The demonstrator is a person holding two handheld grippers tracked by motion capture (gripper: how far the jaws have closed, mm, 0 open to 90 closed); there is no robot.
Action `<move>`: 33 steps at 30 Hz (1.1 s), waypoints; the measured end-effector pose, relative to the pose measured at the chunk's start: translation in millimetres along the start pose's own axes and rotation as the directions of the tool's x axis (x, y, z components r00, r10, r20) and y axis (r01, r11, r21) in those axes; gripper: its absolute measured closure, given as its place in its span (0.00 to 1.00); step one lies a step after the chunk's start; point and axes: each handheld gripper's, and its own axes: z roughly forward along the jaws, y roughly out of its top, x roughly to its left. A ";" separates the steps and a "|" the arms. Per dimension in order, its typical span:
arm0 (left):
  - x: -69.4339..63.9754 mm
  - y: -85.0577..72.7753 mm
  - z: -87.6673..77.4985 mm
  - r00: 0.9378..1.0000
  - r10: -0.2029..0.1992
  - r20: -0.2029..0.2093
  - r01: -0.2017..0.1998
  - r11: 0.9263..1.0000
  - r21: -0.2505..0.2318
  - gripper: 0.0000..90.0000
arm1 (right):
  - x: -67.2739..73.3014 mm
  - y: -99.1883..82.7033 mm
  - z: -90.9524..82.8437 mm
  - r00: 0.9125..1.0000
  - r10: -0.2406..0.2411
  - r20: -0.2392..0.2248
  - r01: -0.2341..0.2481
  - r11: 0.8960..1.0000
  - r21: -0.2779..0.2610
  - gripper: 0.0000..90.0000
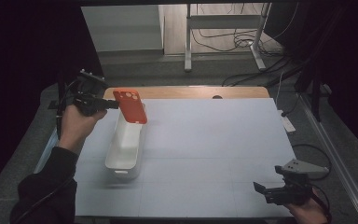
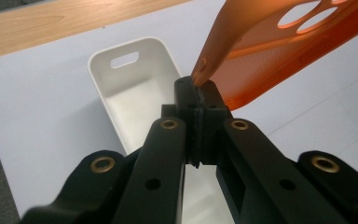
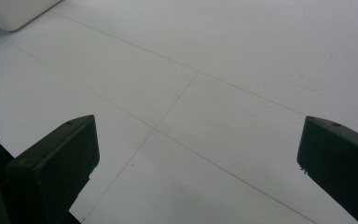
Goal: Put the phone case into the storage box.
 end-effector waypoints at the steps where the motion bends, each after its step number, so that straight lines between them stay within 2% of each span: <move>1: 1.8 0.5 0.8 1.000 -0.003 -0.004 0.003 1.000 0.000 0.99 | -0.1 0.1 -0.1 1.000 0.000 0.001 0.000 1.000 0.002 0.00; 14: 14.8 8.1 7.9 0.999 -0.024 -0.034 0.024 1.000 -0.012 0.99 | 0.1 0.3 1.2 1.000 -0.007 -0.003 0.007 1.000 0.010 0.00; 24: 22.9 10.8 24.7 0.998 -0.047 -0.050 0.046 0.999 -0.005 0.99 | 0.0 0.4 1.7 1.000 -0.006 -0.010 0.006 1.000 0.016 0.00; 33: 31.5 13.3 31.7 0.995 -0.066 -0.070 0.066 0.998 -0.005 0.99 | 0.6 0.7 2.3 1.000 -0.012 -0.012 0.012 1.000 0.026 0.00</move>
